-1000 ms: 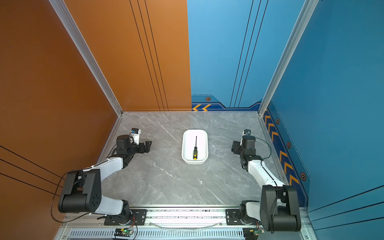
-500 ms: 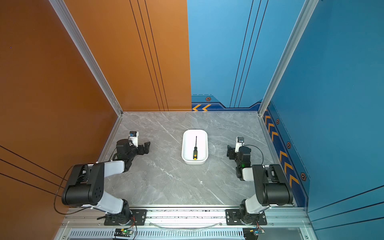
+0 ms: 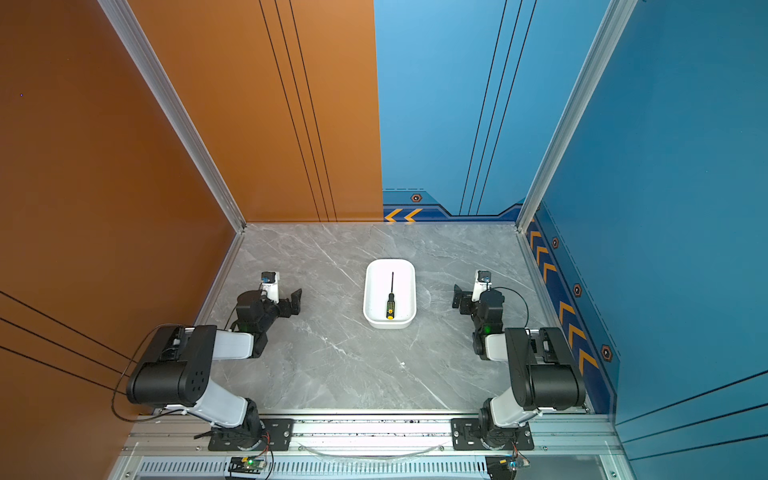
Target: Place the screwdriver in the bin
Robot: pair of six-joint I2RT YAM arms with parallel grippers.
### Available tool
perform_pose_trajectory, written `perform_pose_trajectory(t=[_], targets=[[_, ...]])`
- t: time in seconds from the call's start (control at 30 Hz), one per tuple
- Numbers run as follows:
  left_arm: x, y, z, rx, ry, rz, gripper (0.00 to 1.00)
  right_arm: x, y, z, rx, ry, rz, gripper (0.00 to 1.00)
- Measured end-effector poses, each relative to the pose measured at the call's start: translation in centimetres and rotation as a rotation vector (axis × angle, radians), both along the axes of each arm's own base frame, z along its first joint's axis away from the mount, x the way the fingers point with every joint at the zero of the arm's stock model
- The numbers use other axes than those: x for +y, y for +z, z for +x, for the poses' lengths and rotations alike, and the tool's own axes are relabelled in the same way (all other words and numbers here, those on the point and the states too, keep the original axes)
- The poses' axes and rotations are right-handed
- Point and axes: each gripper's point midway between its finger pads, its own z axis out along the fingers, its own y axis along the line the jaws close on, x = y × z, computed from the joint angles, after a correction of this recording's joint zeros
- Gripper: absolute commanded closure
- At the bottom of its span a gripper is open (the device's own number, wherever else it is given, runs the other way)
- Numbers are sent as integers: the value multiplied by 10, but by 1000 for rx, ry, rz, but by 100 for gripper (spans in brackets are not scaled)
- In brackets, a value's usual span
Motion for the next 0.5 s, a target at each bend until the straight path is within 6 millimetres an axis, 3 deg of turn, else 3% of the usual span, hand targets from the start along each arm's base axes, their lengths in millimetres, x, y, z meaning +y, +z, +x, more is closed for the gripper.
perform_pose_trajectory(t=[0.17,0.5], targets=[[12,4,2,-19,69,15,2,0,0,0,0,0,0,0],[14,4,2,-19,86,25,2,0,0,0,0,0,0,0]])
